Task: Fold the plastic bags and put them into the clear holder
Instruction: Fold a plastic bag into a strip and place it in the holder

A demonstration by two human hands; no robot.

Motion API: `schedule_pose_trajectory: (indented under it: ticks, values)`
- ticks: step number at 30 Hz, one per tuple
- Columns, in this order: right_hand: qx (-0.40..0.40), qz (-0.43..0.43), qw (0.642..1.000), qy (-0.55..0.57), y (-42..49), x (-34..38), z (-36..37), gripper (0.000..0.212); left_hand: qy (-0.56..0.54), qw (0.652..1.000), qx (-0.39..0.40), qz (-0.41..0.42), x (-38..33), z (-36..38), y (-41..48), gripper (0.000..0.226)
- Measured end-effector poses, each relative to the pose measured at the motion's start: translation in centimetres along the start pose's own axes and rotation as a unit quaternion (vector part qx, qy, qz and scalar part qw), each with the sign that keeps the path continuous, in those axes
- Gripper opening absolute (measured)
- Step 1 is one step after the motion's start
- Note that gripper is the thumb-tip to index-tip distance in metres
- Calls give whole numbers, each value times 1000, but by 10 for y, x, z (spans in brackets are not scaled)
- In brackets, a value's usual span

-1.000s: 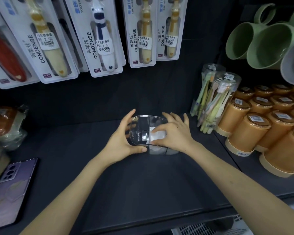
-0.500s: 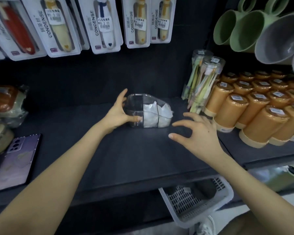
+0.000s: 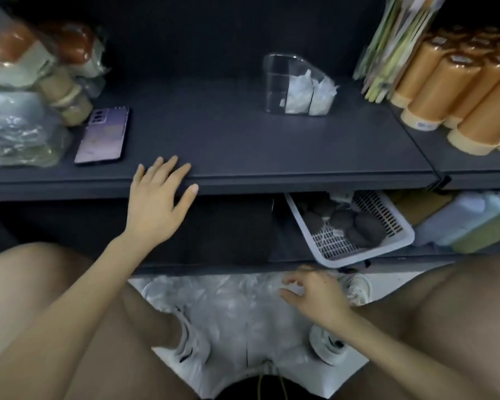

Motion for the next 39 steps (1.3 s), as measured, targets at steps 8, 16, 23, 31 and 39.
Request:
schedule_pose_trajectory:
  ticks: [8, 16, 23, 31, 39]
  values:
    - [144, 208, 967, 36, 32, -77, 149, 67, -36, 983, -171, 65, -24, -8, -83, 20]
    - [208, 297, 932, 21, 67, -128, 206, 89, -37, 999, 28, -4, 23, 56, -131, 34]
    - [318, 297, 900, -8, 27, -129, 256, 75, 69, 903, 422, -44, 24, 195, -173, 65]
    - [276, 200, 940, 9, 40, -97, 177, 10, 144, 888, 437, 31, 1, 235, -185, 31]
    - [266, 121, 948, -127, 38, -38, 94, 8, -136, 941, 303, -68, -17, 142, -148, 9]
Point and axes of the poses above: each hand's wrist, its own y-axis towards the middle knuckle, its own z-axis out of the palm, x = y × z, the point moved 7 cm from there along y, towards the middle knuckle, and after that the axes turned 11 degrees about y, right-handed, at the moved point
